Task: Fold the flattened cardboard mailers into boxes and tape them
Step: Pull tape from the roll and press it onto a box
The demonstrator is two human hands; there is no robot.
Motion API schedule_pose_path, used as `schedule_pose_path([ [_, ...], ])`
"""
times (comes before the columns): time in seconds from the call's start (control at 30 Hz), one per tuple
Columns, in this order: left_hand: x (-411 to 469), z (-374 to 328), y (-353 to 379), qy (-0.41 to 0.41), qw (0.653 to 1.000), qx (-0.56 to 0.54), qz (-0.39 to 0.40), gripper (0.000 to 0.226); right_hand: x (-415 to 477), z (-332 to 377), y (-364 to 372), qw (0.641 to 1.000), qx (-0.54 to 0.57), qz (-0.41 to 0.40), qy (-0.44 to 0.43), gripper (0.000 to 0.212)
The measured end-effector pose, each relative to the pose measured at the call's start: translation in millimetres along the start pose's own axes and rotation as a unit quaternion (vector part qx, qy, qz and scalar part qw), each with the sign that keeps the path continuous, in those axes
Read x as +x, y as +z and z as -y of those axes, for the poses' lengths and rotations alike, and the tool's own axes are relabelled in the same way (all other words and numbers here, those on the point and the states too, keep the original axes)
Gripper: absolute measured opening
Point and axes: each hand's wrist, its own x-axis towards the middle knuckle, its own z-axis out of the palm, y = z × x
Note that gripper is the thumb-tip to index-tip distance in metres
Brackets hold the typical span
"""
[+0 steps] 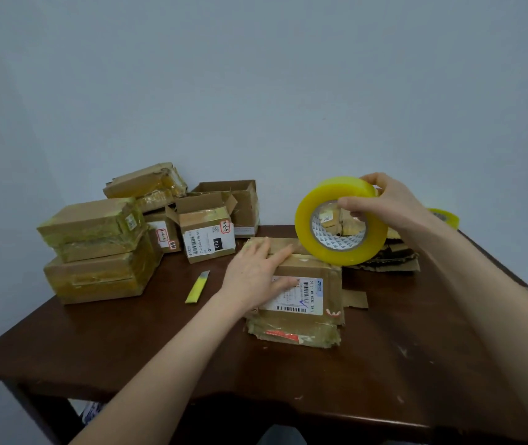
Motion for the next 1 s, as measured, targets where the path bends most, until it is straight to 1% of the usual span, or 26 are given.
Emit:
schedule_pose_path([
  [0.07, -1, 0, 0, -0.028, 0.999, 0.003, 0.02, 0.07, -6, -8, -4, 0.998, 0.063, 0.015, 0.015, 0.049],
  [0.13, 0, 1, -1, -0.031, 0.999, -0.001, 0.029, 0.07, -12, -15, -5, 0.99, 0.137, 0.029, 0.021, 0.05],
  [0.2, 1, 3, 0, -0.022, 0.999, 0.005, 0.025, 0.068, -15, -21, -4, 0.983, 0.183, 0.017, 0.014, 0.051],
  [0.3, 0, 4, 2, -0.02, 1.0, 0.014, 0.019, 0.067, -13, -24, -8, 0.987, 0.159, -0.01, 0.0, 0.041],
  [0.4, 0, 5, 1, -0.02, 0.999, 0.013, 0.022, 0.066, -8, -21, -14, 0.992, 0.124, -0.008, -0.001, 0.036],
  [0.5, 0, 5, 0, -0.02, 0.999, 0.013, 0.032, 0.065, -4, -21, -16, 0.993, 0.12, -0.002, 0.002, 0.036],
  [0.67, 0, 12, -3, -0.032, 0.999, -0.002, 0.032, 0.061, -1, -25, -46, 0.996, 0.08, -0.047, -0.002, 0.037],
  [0.73, 0, 11, -3, -0.024, 0.999, 0.012, 0.029, 0.06, -4, -36, -55, 0.998, 0.049, -0.038, 0.009, 0.041],
  [0.8, 1, 8, -3, -0.022, 0.999, 0.019, 0.027, 0.061, -7, -52, -54, 0.998, 0.041, -0.03, 0.026, 0.044],
  [0.9, 2, 4, -6, -0.04, 0.998, 0.006, 0.041, 0.065, -9, -72, -50, 0.997, 0.05, -0.024, 0.048, 0.046],
  [1.0, 6, -7, -10, -0.092, 0.994, 0.007, 0.053, 0.081, -12, -80, -51, 0.996, 0.067, -0.014, 0.061, 0.051],
])
